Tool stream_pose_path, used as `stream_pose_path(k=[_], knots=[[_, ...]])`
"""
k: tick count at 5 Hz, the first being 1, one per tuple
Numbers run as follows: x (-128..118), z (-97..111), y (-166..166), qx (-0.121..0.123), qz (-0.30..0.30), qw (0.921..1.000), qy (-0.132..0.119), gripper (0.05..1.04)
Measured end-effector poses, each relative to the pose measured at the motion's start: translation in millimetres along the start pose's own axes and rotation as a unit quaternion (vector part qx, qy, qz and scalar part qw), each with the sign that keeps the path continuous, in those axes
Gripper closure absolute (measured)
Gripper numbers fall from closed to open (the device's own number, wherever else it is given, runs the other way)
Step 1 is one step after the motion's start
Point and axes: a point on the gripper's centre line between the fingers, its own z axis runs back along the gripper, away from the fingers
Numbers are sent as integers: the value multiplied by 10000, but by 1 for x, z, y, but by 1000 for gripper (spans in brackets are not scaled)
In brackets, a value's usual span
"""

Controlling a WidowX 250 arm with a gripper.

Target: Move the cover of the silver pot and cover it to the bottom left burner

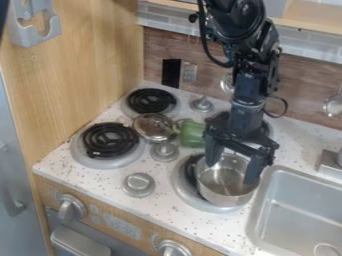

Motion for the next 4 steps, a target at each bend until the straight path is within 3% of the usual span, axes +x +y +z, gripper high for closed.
stream_pose_path(k=[1,2,4], knots=[[-5,-12,0,8,-3,9998,184,85],[-1,-9,11,-6,182,9996,226,85],[21,21,95,6,1149,9932,-189,85]])
